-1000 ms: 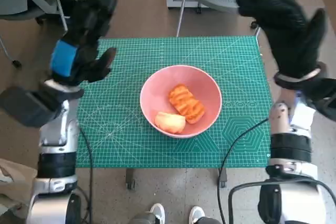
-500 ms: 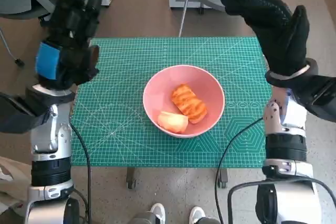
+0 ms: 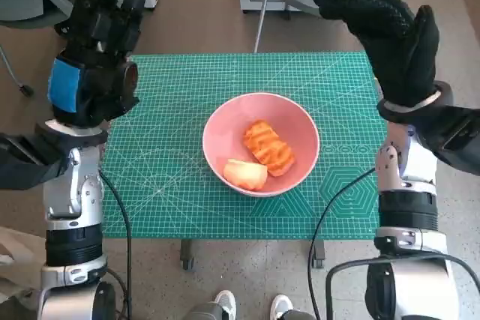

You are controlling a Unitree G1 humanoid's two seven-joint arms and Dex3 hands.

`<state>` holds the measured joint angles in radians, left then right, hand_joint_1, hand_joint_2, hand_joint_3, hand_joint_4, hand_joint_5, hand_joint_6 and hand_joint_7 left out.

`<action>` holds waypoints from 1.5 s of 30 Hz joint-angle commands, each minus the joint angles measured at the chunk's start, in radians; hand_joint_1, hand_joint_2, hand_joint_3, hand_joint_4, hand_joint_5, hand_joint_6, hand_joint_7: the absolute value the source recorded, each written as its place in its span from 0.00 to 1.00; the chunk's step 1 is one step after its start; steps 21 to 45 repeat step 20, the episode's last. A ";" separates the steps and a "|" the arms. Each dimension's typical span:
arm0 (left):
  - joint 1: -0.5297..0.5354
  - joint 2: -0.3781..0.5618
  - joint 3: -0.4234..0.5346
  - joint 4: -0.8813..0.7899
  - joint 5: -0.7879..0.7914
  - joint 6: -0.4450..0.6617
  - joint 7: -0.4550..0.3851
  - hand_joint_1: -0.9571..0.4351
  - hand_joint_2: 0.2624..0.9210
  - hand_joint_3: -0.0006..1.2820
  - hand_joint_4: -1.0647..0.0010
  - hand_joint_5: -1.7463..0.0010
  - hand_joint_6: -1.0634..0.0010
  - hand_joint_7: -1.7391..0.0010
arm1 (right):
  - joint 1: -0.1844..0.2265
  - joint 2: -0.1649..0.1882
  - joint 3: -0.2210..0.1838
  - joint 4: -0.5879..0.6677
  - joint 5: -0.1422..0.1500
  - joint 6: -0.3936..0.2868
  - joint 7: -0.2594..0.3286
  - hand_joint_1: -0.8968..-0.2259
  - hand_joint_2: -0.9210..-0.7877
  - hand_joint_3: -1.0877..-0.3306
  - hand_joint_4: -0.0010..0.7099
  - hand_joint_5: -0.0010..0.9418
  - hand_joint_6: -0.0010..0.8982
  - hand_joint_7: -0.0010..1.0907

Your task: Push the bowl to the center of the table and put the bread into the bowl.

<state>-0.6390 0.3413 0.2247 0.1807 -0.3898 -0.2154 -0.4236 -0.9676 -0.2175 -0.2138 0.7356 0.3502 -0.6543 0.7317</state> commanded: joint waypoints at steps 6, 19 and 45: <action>-0.025 -0.012 0.000 -0.012 0.008 -0.020 -0.002 0.19 1.00 0.39 0.96 0.99 1.00 0.82 | 0.007 0.001 0.008 -0.011 -0.004 0.007 -0.006 0.28 0.00 0.41 0.34 0.00 0.32 0.00; -0.046 -0.028 -0.006 0.005 0.036 -0.039 0.015 0.21 1.00 0.39 0.95 0.99 1.00 0.79 | 0.011 -0.011 0.002 -0.027 0.002 0.034 -0.007 0.25 0.00 0.41 0.34 0.00 0.32 0.00; -0.047 -0.029 -0.006 0.006 0.037 -0.040 0.015 0.21 1.00 0.39 0.95 0.99 1.00 0.79 | 0.011 -0.012 0.002 -0.028 0.002 0.035 -0.007 0.25 0.00 0.41 0.35 0.00 0.32 0.00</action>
